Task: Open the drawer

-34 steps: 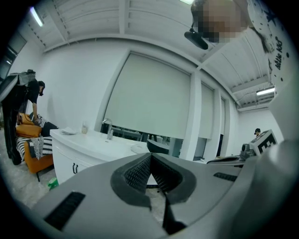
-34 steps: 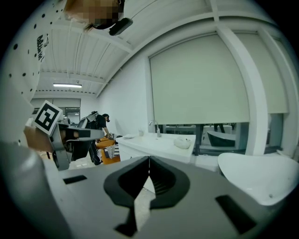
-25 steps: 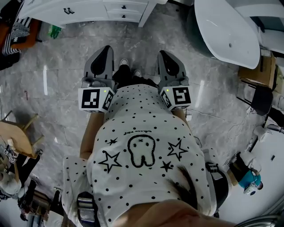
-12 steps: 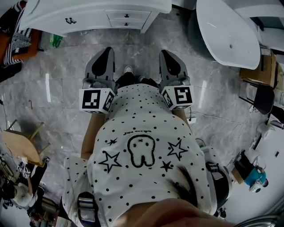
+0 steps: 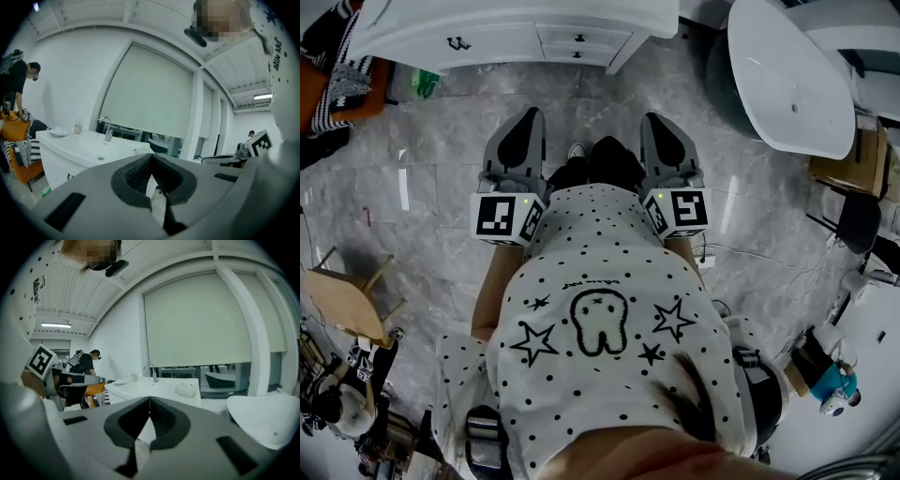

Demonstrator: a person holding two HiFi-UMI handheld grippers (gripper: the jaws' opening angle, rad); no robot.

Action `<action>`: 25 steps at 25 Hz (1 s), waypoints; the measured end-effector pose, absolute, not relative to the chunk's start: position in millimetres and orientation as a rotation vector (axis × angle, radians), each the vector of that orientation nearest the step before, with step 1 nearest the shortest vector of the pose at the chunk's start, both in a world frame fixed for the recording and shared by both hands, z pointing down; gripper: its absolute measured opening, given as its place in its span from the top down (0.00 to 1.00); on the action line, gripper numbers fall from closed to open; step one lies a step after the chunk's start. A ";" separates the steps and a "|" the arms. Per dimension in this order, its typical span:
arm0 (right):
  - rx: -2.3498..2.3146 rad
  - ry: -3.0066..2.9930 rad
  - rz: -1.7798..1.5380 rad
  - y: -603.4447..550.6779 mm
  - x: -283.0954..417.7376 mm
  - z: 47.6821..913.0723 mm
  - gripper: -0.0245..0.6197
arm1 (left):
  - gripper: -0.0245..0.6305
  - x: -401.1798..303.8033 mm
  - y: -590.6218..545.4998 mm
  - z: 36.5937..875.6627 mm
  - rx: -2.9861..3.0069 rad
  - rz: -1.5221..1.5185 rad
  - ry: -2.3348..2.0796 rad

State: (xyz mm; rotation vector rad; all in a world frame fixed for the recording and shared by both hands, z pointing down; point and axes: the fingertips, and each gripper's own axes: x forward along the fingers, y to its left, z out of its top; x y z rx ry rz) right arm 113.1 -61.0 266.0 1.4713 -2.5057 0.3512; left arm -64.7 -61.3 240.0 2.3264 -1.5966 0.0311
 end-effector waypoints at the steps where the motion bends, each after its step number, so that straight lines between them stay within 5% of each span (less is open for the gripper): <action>1: 1.468 -2.505 0.356 -64.4 113.1 268.7 0.94 | 0.96 -65.6 -63.8 243.3 2.319 0.036 -1.599; 25: 1.381 -2.558 0.335 -137.6 139.4 259.6 0.94 | 0.96 -39.8 -129.6 230.1 2.283 0.009 -1.687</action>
